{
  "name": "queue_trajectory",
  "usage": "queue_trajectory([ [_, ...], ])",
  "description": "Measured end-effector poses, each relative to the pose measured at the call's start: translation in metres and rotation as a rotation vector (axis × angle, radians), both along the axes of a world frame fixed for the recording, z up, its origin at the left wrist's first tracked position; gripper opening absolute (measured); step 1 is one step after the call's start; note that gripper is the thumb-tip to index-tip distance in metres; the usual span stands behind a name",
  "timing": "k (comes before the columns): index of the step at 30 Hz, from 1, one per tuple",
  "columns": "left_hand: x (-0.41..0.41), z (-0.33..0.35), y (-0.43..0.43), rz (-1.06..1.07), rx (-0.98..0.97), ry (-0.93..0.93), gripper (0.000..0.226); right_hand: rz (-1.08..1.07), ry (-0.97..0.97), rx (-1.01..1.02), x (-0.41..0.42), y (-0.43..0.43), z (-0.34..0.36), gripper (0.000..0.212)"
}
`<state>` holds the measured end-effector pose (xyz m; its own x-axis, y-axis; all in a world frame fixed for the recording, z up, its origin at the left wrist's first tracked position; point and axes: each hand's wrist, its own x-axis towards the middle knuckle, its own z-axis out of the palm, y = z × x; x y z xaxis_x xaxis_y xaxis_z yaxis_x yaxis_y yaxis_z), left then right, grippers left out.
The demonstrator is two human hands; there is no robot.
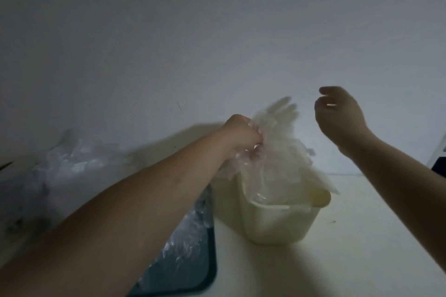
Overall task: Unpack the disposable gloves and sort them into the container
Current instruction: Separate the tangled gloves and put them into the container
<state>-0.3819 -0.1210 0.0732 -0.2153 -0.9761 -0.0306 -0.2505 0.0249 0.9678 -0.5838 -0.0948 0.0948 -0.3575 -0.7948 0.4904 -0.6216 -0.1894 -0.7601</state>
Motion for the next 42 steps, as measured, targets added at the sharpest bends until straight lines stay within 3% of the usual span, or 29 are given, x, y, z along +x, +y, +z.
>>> queue_trajectory([
  [2,-0.011,-0.009,-0.011,0.019,0.046,-0.111,0.014,0.121,0.066,0.04,0.005,0.017,0.006,0.03],
  [4,-0.02,-0.014,-0.016,0.016,0.091,-0.111,0.006,0.325,0.149,0.237,0.024,0.038,0.005,0.029],
  [7,-0.024,-0.018,-0.019,0.054,0.123,-0.042,0.013,0.491,0.433,0.581,0.05,0.044,-0.017,0.054],
  [10,-0.009,-0.019,-0.02,0.173,0.026,0.046,0.018,0.467,0.682,0.722,0.064,0.03,-0.037,0.075],
  [12,0.012,-0.019,-0.017,0.252,-0.039,0.102,0.018,0.47,0.729,0.842,0.069,0.019,-0.049,0.081],
  [15,0.049,-0.022,0.002,0.231,-0.123,0.079,0.032,0.455,0.828,0.966,0.078,0.008,-0.067,0.081],
  [17,0.072,-0.024,0.021,0.172,-0.106,0.073,0.03,0.441,0.94,1.004,0.082,0.002,-0.078,0.078],
  [19,0.097,-0.028,0.041,0.12,-0.087,-0.007,0.026,0.418,0.971,1.015,0.085,0.004,-0.073,0.077],
  [24,0.167,-0.058,0.075,0.133,-0.291,-0.526,0.024,0.311,1.004,0.775,0.1,0.029,-0.022,0.059],
  [27,0.198,-0.079,0.089,0.182,-0.382,-0.693,0.036,0.143,0.997,0.43,0.127,0.05,-0.005,0.043],
  [30,0.22,-0.101,0.097,0.227,-0.384,-0.754,0.048,0.242,0.872,0.204,0.166,0.062,-0.015,0.039],
  [35,0.243,-0.129,0.103,0.254,-0.218,-0.62,0.055,0.625,0.405,0.365,0.218,0.057,-0.073,0.044],
  [37,0.247,-0.136,0.104,0.286,-0.207,-0.524,0.043,0.628,0.3,0.395,0.231,0.05,-0.102,0.042],
  [39,0.248,-0.138,0.101,0.347,-0.256,-0.449,0.016,0.608,0.196,0.402,0.239,0.04,-0.125,0.039],
  [42,0.253,-0.134,0.087,0.468,-0.394,-0.47,0.027,0.529,0.105,0.377,0.246,0.024,-0.143,0.031],
])
